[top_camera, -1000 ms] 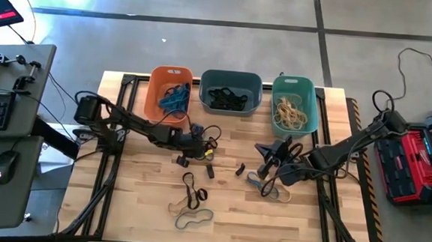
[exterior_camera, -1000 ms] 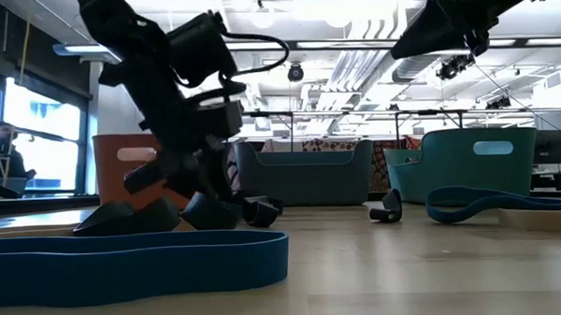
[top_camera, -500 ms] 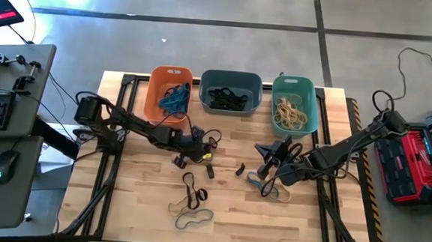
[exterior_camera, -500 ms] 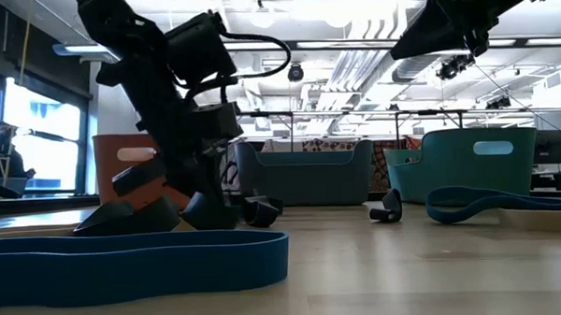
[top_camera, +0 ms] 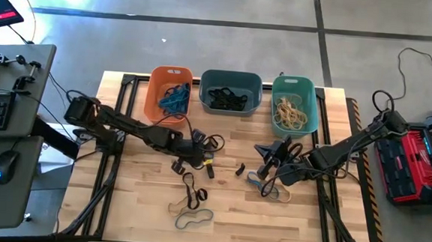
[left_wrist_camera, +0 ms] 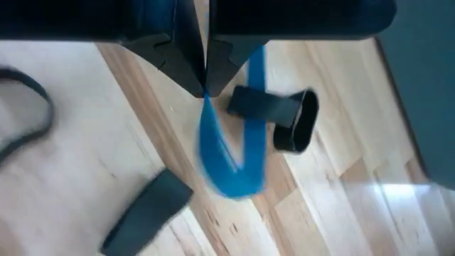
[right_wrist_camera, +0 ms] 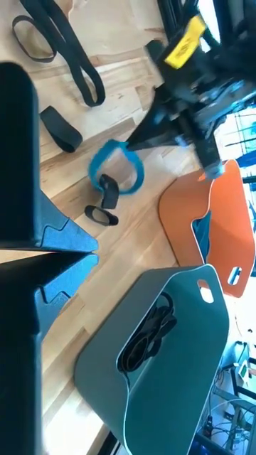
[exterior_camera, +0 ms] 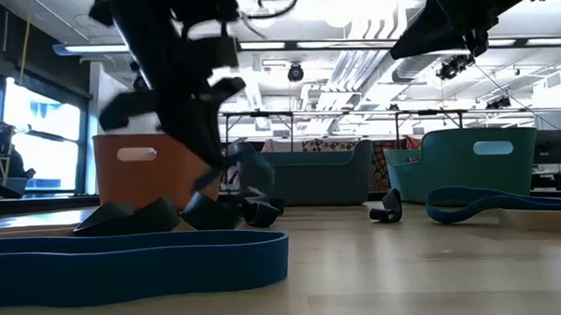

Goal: Sort rubber bands into baskets
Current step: Put the blue rubber band into the orange bin

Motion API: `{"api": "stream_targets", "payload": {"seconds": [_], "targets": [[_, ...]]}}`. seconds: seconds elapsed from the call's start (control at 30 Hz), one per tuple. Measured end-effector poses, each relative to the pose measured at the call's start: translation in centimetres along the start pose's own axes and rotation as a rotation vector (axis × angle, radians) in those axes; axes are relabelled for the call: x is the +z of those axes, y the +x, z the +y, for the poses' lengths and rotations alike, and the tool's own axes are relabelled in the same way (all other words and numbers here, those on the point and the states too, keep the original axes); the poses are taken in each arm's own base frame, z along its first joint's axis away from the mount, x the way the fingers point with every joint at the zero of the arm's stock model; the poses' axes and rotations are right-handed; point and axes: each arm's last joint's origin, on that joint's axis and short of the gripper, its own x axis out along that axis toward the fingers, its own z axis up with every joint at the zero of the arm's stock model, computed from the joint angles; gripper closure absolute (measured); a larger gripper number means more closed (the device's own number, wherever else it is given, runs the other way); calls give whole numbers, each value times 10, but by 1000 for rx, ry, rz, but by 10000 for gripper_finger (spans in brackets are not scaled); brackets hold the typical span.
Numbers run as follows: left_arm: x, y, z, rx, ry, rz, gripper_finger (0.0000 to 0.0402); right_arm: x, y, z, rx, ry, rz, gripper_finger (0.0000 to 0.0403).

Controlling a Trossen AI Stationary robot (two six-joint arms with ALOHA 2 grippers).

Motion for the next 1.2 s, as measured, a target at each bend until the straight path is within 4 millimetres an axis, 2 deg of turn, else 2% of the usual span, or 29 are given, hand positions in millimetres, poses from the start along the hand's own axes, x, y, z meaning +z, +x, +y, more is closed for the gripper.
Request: {"api": "stream_targets", "payload": {"seconds": [0.17,0.3,0.73,0.97,1.2], "targets": [[1,-29,6,-8,-20,9,401,0,0,0,1,0,1,403],[-1,-52,16,33,-73,-47,401,0,0,0,2,0,1,403],[-32,-124,50,201,-425,-233,401,0,0,0,6,0,5,403],[-61,-144,66,385,-584,-141,401,0,0,0,8,0,6,403],[-93,-144,85,473,-729,2,401,0,0,0,8,0,6,403]]}}
